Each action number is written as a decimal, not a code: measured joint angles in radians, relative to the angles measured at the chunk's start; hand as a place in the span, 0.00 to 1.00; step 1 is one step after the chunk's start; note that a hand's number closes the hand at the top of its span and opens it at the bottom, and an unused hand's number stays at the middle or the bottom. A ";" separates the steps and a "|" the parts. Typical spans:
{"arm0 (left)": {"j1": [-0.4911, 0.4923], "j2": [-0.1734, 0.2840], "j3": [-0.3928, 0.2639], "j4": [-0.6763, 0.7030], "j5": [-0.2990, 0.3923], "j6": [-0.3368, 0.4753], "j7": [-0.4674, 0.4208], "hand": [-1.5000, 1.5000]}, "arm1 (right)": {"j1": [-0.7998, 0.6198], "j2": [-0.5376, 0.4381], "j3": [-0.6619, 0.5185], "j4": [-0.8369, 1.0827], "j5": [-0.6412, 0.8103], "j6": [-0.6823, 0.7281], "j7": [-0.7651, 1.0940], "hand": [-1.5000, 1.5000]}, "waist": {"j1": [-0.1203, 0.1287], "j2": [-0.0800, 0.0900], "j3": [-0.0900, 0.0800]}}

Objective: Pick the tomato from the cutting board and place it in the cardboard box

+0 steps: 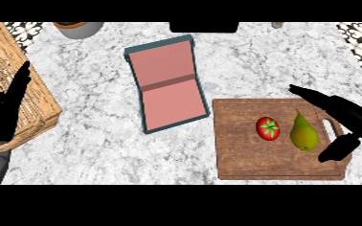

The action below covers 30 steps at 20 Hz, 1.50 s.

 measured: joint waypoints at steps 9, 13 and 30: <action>0.022 -0.021 0.035 -0.017 -0.024 -0.016 0.011 0.50 | -0.120 0.066 0.081 0.022 0.097 0.110 0.164 0.00 | -0.012 -0.002 0.001; 0.030 -0.036 0.047 -0.030 -0.044 -0.018 0.018 0.50 | -0.118 0.100 0.096 0.017 0.135 0.108 0.192 0.00 | -0.017 -0.003 0.002; 0.037 -0.081 0.106 -0.037 -0.106 -0.059 0.013 0.50 | -0.091 0.192 0.086 -0.068 0.170 0.160 0.192 0.00 | -0.026 -0.005 0.004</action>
